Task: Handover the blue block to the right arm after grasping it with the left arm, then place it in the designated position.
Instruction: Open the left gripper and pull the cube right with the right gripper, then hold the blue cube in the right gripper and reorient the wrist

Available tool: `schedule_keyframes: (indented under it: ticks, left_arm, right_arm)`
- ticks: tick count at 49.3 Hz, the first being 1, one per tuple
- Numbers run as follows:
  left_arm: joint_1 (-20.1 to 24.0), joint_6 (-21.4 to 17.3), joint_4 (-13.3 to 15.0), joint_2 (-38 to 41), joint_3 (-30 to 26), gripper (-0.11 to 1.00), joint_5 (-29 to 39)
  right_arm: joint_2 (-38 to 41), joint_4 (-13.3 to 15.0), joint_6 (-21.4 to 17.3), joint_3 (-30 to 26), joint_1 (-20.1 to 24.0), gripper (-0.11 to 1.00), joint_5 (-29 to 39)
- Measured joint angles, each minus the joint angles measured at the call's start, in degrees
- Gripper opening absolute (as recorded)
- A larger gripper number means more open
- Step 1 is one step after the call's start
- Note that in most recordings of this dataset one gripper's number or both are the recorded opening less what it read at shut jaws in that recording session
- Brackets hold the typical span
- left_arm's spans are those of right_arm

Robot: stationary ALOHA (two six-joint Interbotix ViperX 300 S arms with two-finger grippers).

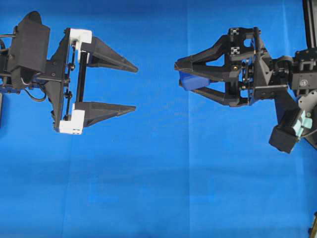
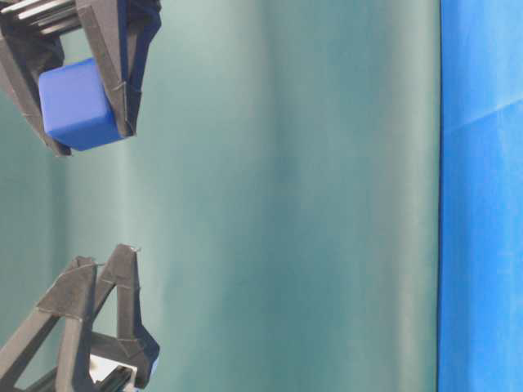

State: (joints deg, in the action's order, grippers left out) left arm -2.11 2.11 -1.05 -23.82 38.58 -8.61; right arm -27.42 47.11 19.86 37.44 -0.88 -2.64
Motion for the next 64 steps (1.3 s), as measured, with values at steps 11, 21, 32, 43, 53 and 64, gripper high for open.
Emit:
schedule_keyframes:
  ticks: [11,21,32,43,53,64]
  left_arm:
    - [0.0,-0.09,0.09,0.0,0.0,0.93,0.09]
    - [0.0,0.0,0.0,0.0,0.0,0.93,0.09]
    - [0.0,-0.09,0.0,0.0,-0.09,0.93,0.09]
    - [0.0,-0.09,0.0,0.0,0.0,0.93,0.0]
    - [0.0,-0.18,0.0,0.0,0.0,0.93,0.0]
    - [0.0,-0.18,0.0,0.0,0.0,0.93,0.09]
  right_arm:
    - [0.09,-0.26,-1.14,0.0,0.09,0.44,0.0]
    - [0.0,-4.48,-9.58,0.0,0.18,0.44,0.0]
    - [-0.53,-10.63,-25.84,0.09,0.7,0.44,1.85]
    - [-1.05,-12.74,-43.77,0.09,1.41,0.44,5.54]
    - [-1.67,-12.74,-53.0,0.09,2.11,0.44,8.35]
    - [-2.02,-12.74,-53.79,0.09,2.72,0.44,8.79]
